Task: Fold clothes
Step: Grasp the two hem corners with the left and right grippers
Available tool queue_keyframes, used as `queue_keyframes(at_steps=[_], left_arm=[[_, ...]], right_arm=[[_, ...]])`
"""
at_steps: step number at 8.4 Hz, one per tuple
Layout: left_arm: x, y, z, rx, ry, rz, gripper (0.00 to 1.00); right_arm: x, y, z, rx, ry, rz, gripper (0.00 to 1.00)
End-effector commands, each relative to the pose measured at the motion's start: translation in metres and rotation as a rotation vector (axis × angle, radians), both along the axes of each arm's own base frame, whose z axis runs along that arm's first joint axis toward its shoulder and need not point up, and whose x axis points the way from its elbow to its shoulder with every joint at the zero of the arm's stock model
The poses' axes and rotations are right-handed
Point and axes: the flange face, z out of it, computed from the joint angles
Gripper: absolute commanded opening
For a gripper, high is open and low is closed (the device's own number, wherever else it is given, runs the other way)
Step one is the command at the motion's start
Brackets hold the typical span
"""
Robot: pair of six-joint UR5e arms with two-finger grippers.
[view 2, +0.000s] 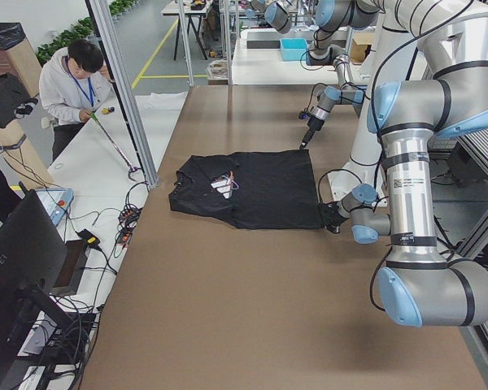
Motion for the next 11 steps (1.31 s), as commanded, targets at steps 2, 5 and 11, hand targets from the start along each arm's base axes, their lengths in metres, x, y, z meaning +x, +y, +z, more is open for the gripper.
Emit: queue_keyframes(at_steps=[2,5,11], left_arm=[[0.001,-0.001,-0.004,0.002,0.008,-0.005,0.0],[0.002,0.0,-0.006,0.008,0.014,-0.014,0.0],[0.005,-0.001,-0.012,0.009,0.026,-0.016,0.0]], right_arm=[[0.003,0.0,0.01,0.006,0.025,-0.01,0.94],[0.043,0.011,0.097,0.004,0.043,-0.03,0.9],[0.01,0.041,0.129,0.021,0.134,-0.057,0.62]])
